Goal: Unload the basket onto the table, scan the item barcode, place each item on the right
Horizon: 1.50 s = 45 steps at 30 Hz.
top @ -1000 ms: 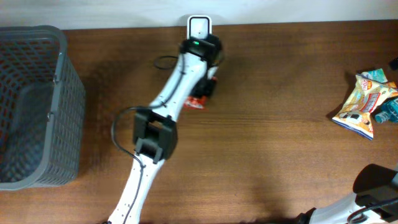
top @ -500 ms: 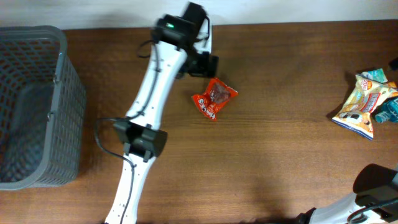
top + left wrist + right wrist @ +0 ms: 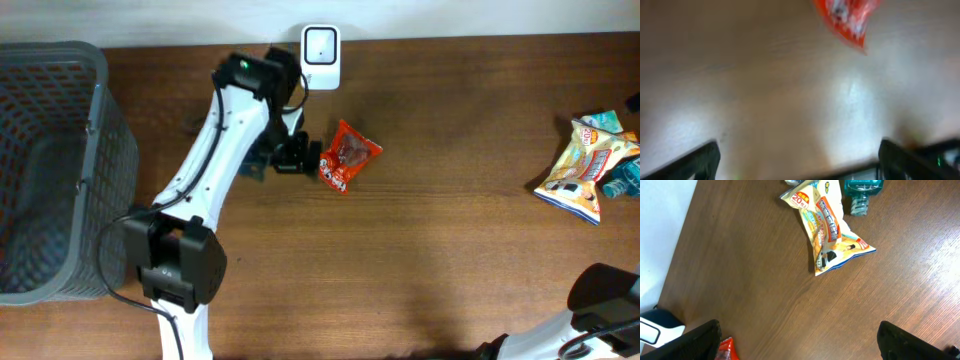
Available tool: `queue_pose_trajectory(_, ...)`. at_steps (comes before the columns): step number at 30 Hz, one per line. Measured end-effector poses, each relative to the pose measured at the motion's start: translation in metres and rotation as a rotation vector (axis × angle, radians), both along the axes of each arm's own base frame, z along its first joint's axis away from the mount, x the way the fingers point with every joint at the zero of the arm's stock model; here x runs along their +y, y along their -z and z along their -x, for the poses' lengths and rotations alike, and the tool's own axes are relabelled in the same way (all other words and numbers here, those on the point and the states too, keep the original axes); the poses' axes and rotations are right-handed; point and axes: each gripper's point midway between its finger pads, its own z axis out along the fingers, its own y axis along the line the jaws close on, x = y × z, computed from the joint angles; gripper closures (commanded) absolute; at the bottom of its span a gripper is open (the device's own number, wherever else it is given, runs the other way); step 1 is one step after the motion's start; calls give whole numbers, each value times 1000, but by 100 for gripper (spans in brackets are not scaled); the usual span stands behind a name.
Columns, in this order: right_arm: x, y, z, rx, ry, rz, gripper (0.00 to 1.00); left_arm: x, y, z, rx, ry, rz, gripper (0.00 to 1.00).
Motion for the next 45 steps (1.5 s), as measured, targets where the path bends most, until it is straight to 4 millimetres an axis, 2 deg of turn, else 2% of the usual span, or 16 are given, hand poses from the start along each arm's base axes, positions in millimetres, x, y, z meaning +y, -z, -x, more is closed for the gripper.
queue_pose_trajectory(3,0,0,0,1,0,-1,2,-23,50,-11,-9,-2,116,0)
queue_pose_trajectory(7,0,0,0,1,0,-1,2,-57,71,-42,-144,9,303,9)
queue_pose_trajectory(10,0,0,0,2,0,-1,2,-66,83,-56,-189,-49,350,6)
queue_pose_trajectory(12,0,0,0,2,0,-1,2,-65,101,-52,-158,-96,344,11)
queue_pose_trajectory(13,0,0,0,2,0,-1,2,-65,111,-53,-149,-113,342,16)
queue_pose_trajectory(16,0,0,0,2,0,-1,2,-70,118,-60,-154,-138,363,56)
queue_pose_trajectory(18,0,0,0,2,0,-1,2,-71,123,-59,-143,-146,362,76)
queue_pose_trajectory(23,0,0,0,1,1,-1,2,-71,124,-59,-142,-132,360,100)
queue_pose_trajectory(26,0,0,0,2,1,-1,2,-64,117,-55,-124,-86,307,100)
queue_pose_trajectory(29,0,0,0,1,0,-1,2,-43,90,-64,-151,-54,153,100)
queue_pose_trajectory(32,0,0,0,1,1,-1,2,-13,32,-94,-300,-43,-38,100)
queue_pose_trajectory(34,0,0,0,2,1,-2,2,19,-18,-114,-442,-65,-216,100)
queue_pose_trajectory(35,0,0,0,1,1,-1,2,35,-31,-117,-478,-74,-300,100)
queue_pose_trajectory(39,0,1,0,2,1,-2,2,99,-48,-99,-460,-92,-670,100)
queue_pose_trajectory(42,0,1,0,3,1,-2,2,119,-55,-101,-498,-130,-807,99)
queue_pose_trajectory(45,0,1,0,2,1,-2,2,133,-36,-106,-498,-175,-941,100)
